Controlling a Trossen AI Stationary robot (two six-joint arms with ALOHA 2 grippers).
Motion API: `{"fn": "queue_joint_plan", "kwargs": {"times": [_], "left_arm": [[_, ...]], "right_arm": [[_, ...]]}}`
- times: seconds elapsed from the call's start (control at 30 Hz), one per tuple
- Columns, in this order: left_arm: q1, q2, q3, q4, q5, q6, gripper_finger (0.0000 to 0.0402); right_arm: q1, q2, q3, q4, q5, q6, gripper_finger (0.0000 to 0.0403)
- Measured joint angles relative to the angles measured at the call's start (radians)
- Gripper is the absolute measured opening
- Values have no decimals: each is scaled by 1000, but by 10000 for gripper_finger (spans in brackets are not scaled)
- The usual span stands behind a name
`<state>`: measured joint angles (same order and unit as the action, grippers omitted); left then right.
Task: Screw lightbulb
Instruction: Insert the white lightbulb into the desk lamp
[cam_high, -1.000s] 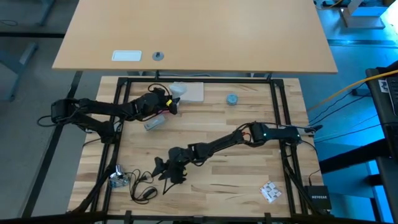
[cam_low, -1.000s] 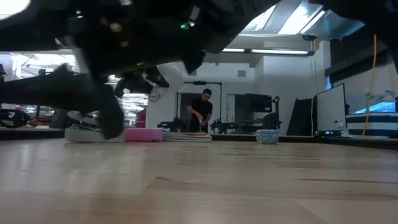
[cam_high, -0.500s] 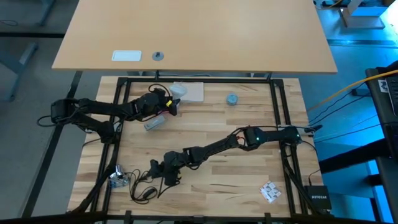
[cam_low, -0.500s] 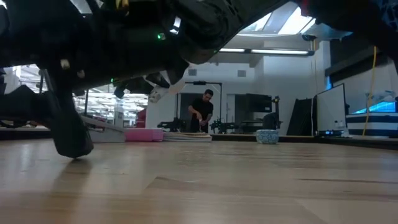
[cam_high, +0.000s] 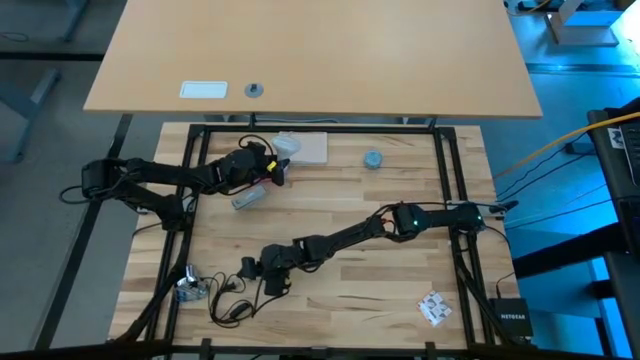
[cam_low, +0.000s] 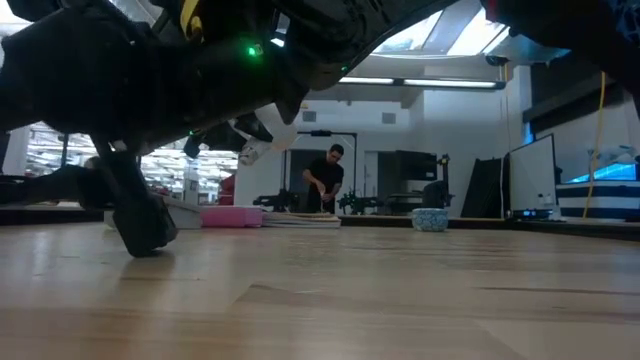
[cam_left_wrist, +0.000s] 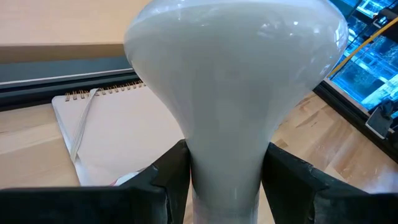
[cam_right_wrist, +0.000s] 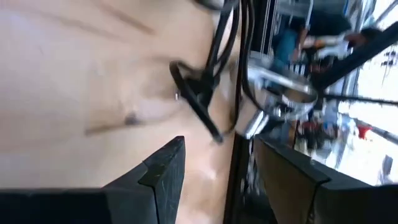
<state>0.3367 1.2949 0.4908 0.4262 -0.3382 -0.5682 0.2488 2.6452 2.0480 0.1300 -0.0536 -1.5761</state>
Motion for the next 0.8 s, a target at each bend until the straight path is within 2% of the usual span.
{"fn": "queue_joint_plan", "kwargs": {"times": [0.1,0.4,0.6,0.8], "left_arm": [[0,0,0,0,0,0,155],[0,0,0,2,0,0,155],[0,0,0,3,1,-8,155],[0,0,0,3,25,-8,155]], "right_arm": [[4,0,-1,0,-77,-16,195],[14,4,-2,19,-141,-31,195],[14,32,-1,61,-137,-28,162],[14,37,-1,59,-65,-14,122]]}}
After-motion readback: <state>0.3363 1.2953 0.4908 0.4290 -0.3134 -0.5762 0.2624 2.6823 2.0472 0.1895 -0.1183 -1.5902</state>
